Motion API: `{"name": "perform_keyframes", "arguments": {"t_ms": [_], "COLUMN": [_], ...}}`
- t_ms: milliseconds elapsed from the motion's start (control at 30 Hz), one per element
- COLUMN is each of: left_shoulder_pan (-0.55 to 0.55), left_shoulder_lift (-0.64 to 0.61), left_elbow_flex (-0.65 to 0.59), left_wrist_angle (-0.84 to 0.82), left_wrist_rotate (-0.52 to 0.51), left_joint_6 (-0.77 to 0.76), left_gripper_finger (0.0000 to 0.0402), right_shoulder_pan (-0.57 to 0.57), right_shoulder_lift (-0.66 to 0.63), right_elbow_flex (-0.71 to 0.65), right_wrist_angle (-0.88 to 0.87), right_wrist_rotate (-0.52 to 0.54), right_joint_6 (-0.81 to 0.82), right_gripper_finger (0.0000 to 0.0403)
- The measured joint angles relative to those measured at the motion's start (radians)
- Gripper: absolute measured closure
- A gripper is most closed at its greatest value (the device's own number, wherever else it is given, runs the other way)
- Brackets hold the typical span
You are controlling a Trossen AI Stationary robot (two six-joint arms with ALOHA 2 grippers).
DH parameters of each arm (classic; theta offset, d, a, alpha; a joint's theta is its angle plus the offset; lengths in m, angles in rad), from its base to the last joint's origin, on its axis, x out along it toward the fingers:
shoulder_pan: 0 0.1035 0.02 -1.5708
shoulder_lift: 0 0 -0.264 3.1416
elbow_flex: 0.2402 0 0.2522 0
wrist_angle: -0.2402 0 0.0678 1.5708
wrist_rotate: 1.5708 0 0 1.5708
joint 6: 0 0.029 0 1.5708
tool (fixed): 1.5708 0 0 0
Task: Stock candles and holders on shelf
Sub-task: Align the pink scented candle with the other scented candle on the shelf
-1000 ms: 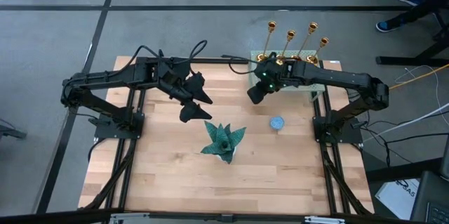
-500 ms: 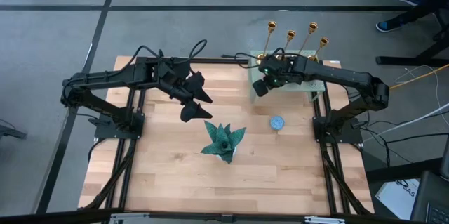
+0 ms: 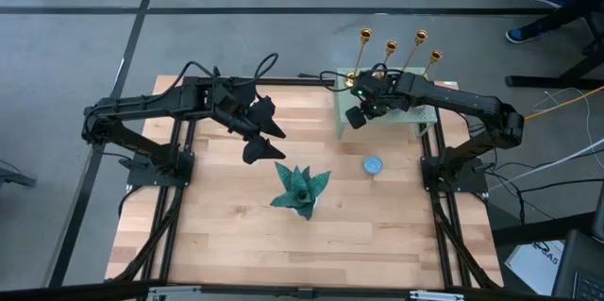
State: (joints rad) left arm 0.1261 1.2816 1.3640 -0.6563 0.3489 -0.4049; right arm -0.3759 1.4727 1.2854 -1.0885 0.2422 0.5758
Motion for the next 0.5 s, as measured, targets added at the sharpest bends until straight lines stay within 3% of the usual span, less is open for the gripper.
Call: {"name": "perform_keyframes", "arguments": {"t_ms": [267,500], "left_shoulder_pan": [0.000,0.000], "left_shoulder_lift": [0.000,0.000], "left_elbow_flex": [0.000,0.000], "left_wrist_angle": [0.000,0.000], "left_wrist_rotate": [-0.032,-0.034], "left_joint_6": [0.007,0.007], "left_gripper_finger": [0.0009,0.0009], "right_shoulder_pan": [-0.010,-0.062], "right_shoulder_lift": [-0.001,0.039], "right_elbow_flex": [0.033,0.035], "right_wrist_angle": [0.130,0.120], "right_wrist_rotate": [0.039,0.053], "right_joint_6": [-0.059,-0.062], "right_gripper_finger": [0.0402,0.0402]}}
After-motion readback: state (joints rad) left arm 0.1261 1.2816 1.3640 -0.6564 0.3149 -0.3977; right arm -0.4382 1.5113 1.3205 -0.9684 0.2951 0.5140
